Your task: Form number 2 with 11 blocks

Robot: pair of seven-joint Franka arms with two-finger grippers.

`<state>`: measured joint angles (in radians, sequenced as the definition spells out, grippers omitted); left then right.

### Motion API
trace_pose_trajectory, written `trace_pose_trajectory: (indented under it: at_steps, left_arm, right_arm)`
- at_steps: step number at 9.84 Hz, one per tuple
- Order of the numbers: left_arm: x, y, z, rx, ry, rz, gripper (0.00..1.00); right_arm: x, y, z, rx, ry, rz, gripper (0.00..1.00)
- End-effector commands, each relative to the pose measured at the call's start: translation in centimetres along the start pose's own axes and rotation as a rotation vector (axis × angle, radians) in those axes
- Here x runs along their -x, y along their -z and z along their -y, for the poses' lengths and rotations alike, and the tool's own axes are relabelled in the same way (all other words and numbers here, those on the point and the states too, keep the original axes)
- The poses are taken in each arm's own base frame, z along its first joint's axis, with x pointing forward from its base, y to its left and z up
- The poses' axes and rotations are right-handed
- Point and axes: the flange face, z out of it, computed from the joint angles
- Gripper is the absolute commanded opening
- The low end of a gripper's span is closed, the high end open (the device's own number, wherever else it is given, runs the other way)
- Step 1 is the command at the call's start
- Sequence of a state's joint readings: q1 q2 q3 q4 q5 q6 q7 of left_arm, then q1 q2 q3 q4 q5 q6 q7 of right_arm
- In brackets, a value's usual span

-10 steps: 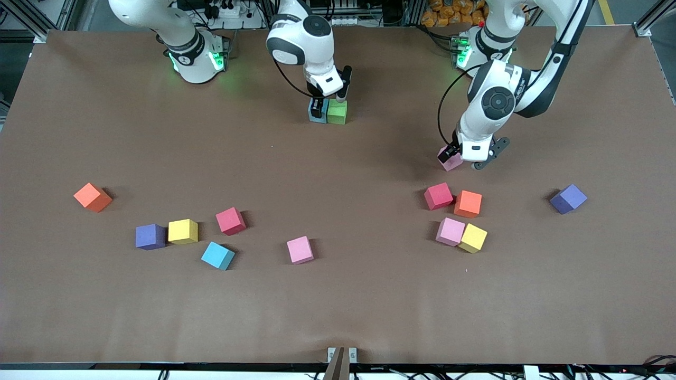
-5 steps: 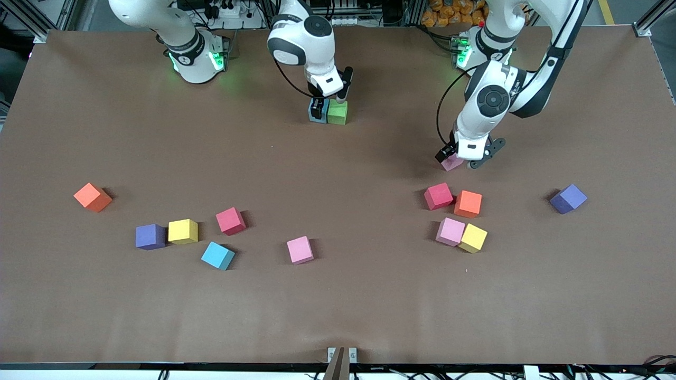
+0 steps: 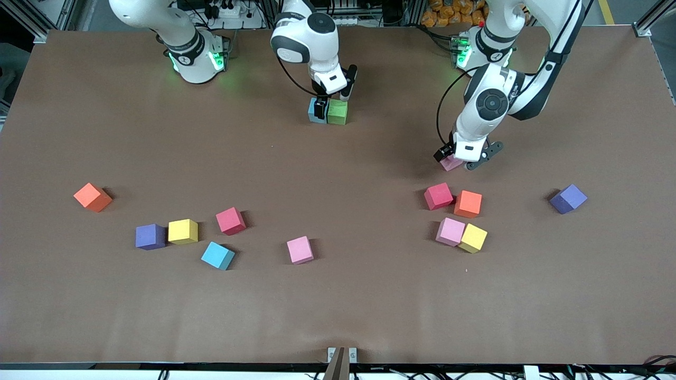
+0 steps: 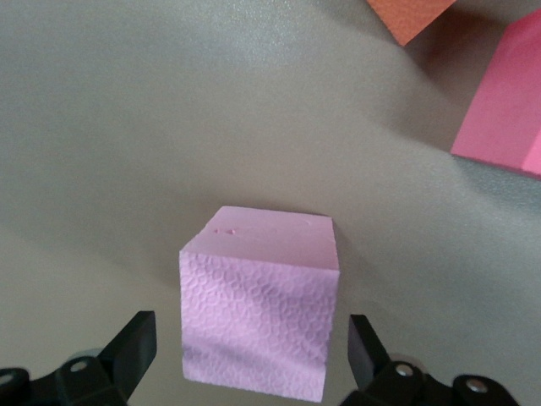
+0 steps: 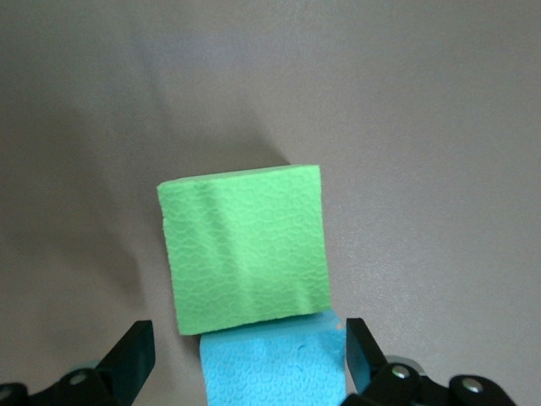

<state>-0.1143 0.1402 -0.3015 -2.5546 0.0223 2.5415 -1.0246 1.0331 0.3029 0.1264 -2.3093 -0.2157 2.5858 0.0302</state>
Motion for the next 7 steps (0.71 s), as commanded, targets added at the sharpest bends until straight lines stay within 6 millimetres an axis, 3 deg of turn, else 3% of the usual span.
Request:
trace_pose_trajectory:
  at_steps: [1, 2, 3, 4, 5, 6, 7]
  left_arm:
    - [-0.5, -0.5, 0.2, 0.012, -0.019, -0.014, 1.00]
    - [-0.7, -0.7, 0.3, 0.013, -0.031, -0.013, 1.00]
    - [-1.1, -0.8, 0.6, 0.011, -0.048, -0.012, 0.72]
    - [-1.3, -0.5, 0.5, 0.015, -0.048, -0.017, 0.18]
    - [-1.0, -0.1, 0.3, 0.020, -0.036, -0.023, 0.00]
    - [-0.5, 0.7, -0.2, 0.031, 0.002, -0.035, 0.00]
    - [2.5, 1.5, -2.2, 0.042, 0.057, -0.051, 0.00]
  right_arm:
    - [0.2, 2.3, -0.2, 0.022, -0.009, 0.017, 1.00]
    - [0.4, 3.1, -0.4, 0.028, -0.006, 0.025, 1.00]
    - [0.4, 3.8, -0.6, 0.033, -0.005, 0.026, 1.00]
    - [0.6, 4.5, -1.2, 0.038, -0.019, 0.031, 1.00]
    - [1.0, 5.5, -3.5, 0.044, -0.072, 0.027, 1.00]
    - [1.6, 6.5, -6.6, 0.045, -0.137, 0.011, 1.00]
    - [2.1, 7.1, -9.9, 0.042, -0.208, -0.001, 1.00]
